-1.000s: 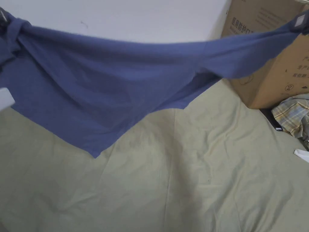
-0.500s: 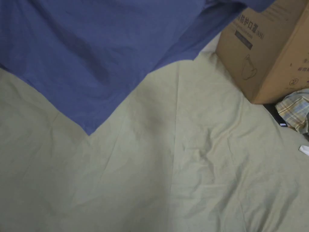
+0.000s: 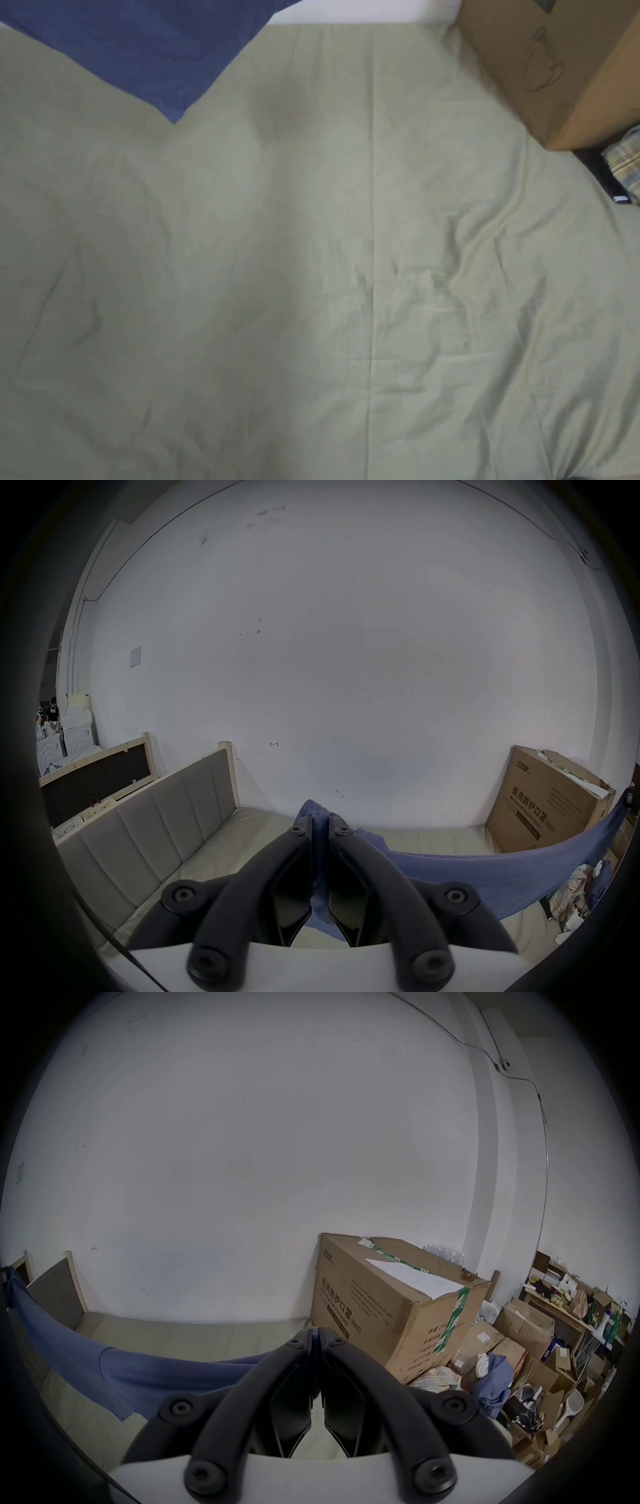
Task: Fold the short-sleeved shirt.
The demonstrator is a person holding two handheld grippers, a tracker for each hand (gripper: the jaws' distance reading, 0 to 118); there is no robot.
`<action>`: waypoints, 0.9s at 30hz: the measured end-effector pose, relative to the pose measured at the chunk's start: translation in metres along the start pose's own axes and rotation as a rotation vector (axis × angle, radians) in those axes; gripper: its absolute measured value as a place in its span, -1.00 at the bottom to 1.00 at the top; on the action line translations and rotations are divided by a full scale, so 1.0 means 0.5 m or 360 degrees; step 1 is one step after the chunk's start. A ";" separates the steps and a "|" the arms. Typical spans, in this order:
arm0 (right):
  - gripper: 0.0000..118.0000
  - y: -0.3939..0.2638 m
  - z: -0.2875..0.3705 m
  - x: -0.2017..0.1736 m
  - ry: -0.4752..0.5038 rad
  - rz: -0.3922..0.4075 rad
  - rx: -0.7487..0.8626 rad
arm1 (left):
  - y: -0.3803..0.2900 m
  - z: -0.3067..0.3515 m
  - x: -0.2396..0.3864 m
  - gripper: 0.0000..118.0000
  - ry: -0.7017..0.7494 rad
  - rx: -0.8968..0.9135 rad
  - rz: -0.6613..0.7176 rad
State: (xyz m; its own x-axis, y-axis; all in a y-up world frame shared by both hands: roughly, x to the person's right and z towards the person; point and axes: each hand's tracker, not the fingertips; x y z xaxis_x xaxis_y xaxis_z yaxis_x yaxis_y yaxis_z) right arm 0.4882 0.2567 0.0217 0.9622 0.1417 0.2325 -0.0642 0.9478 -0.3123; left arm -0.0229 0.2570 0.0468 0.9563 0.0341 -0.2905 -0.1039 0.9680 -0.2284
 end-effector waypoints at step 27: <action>-0.97 -0.869 0.130 0.127 0.0284 -0.0108 -0.0917 | -0.809 0.273 -0.107 -0.95 -0.0136 -0.0908 0.0052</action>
State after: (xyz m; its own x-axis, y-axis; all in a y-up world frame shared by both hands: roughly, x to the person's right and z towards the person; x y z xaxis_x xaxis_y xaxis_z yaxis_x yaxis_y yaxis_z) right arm 0.5599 -0.1277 0.2319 0.9919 -0.0108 0.1269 0.1045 0.6388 -0.7622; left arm 0.0053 -0.1022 0.2817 0.9663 0.1048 -0.2350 -0.2421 0.6796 -0.6925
